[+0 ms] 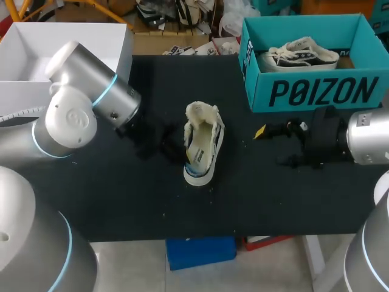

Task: Take the shoe out of the shoebox, open the shoe tongue, remove and reinsert the insole, then place the shoe into the shoebox

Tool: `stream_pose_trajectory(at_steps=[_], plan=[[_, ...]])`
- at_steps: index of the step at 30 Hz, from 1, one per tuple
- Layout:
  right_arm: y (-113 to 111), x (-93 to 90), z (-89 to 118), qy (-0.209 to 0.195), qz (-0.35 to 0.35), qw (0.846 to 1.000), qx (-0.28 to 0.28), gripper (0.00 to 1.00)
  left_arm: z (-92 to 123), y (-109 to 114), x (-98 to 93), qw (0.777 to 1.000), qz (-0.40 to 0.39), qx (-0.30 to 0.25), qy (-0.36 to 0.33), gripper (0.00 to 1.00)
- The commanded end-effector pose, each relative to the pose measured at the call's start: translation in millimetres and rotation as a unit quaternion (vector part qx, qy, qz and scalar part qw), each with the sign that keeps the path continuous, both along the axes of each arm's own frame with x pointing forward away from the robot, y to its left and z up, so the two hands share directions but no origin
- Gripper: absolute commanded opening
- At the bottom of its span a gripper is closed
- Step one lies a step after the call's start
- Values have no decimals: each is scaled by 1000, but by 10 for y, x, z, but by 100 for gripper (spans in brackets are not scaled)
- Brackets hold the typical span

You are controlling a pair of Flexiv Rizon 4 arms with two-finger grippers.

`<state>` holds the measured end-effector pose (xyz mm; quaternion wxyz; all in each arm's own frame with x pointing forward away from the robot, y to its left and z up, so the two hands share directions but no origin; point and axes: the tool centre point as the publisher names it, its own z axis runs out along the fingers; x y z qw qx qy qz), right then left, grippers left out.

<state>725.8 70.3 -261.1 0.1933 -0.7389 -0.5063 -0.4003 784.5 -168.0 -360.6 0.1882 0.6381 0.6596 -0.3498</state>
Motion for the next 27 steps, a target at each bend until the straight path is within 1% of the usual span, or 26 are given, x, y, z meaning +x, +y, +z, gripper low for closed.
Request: stream_pose_trajectory(at_steps=[1,12,16,17,18,19,24,27], plan=[[19,7,-1,0,-1,1000,-1,100,-27,-5,51,1000,10,-1,-7,0],[19,7,-1,0,-1,1000,-1,100,-122,-76,252,999,42,-13,-26,0],[19,7,-1,0,-1,1000,-1,100,-120,-86,274,998,50,-13,-32,0],[19,7,-1,0,-1,1000,-1,100,-113,-95,266,998,49,-15,-30,2],[19,7,-1,0,-1,1000,-1,100,-96,-108,240,998,47,-18,-28,49],[19,7,-1,0,-1,1000,-1,100,-79,-112,222,998,44,-23,-24,100],[19,7,-1,0,-1,1000,-1,100,105,-65,125,998,38,-58,-12,100],[19,7,-1,0,-1,1000,-1,100,229,-10,71,997,36,-68,-15,100]])
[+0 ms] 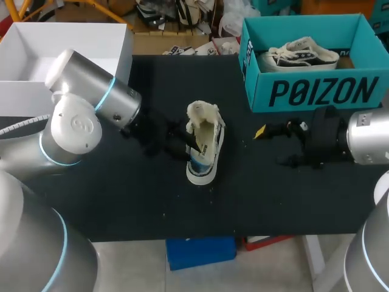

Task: Take the shoe out of the shoebox, open the shoe tongue, remove and reinsert the insole, then place the shoe into the shoebox

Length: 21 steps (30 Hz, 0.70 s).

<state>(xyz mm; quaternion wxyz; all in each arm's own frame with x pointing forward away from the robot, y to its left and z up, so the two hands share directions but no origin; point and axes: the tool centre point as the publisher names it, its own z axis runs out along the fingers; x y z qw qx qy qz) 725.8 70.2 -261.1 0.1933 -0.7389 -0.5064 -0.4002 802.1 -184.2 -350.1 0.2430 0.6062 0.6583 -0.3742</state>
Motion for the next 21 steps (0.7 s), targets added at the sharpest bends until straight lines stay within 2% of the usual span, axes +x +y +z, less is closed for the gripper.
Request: stream_pose_trajectory(at_steps=[1,5,7,8,10,11,21], plan=[[20,7,-1,0,-1,1000,-1,100,164,172,-120,1000,2,-14,-8,100],[20,7,-1,0,-1,1000,-1,100,298,255,-137,1000,3,-6,-30,100],[20,7,-1,0,-1,1000,-1,100,308,293,-114,999,7,16,-45,100],[20,7,-1,0,-1,1000,-1,100,294,307,-102,998,7,33,-51,78],[20,7,-1,0,-1,1000,-1,100,246,327,-77,995,6,69,-71,4],[20,7,-1,0,-1,1000,-1,100,217,335,-63,993,8,86,-81,0],[20,7,-1,0,-1,1000,-1,100,-30,276,3,984,16,145,-98,0]])
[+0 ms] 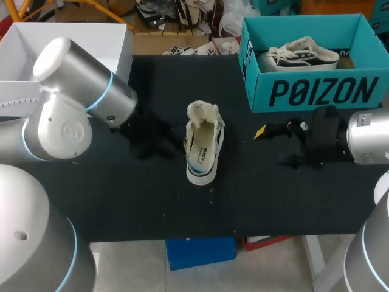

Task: Take the shoe out of the shoebox, open the shoe tongue, remove and reinsert the insole, then place the shoe into the shoebox

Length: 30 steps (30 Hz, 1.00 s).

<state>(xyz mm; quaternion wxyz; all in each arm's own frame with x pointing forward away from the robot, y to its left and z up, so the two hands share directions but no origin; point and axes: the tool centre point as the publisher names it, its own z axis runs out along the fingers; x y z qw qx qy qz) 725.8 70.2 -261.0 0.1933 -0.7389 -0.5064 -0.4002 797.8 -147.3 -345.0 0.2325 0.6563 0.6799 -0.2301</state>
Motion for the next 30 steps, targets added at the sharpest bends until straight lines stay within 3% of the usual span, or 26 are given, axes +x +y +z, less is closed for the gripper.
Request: stream_pose_trajectory(at_steps=[1,13,30], plan=[[20,7,-2,0,-1,1000,-1,100,-99,-102,54,1000,6,23,-5,0],[20,7,-2,0,-1,1000,-1,100,-246,-238,113,999,0,37,7,0],[20,7,-2,0,-1,1000,-1,100,-432,-266,207,998,-2,54,32,0]])
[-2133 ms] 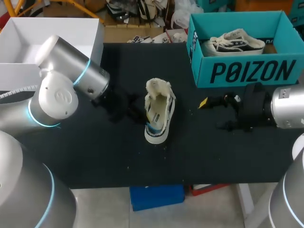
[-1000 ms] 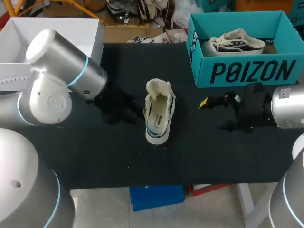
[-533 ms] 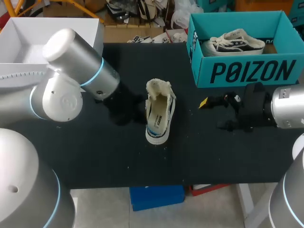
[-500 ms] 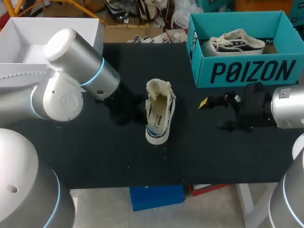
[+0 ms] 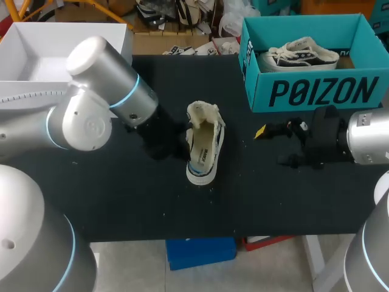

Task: Take the shoe out of the shoebox, open the shoe tongue, remove and reinsert the insole, then place the shoe into the shoebox

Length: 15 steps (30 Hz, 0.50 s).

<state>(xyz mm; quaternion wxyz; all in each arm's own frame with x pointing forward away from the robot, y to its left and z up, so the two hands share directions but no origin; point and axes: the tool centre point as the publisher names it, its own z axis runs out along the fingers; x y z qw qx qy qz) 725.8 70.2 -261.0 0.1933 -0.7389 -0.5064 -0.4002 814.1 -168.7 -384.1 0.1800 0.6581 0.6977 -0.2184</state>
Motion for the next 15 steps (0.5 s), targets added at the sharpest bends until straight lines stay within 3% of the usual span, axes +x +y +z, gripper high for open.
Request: stream_pose_trajectory(at_steps=[1,15], plan=[[20,7,-2,0,-1,1000,-1,100,-38,-66,57,1000,-6,12,-1,0],[20,7,-2,0,-1,1000,-1,100,246,-66,66,996,-50,66,-19,0]])
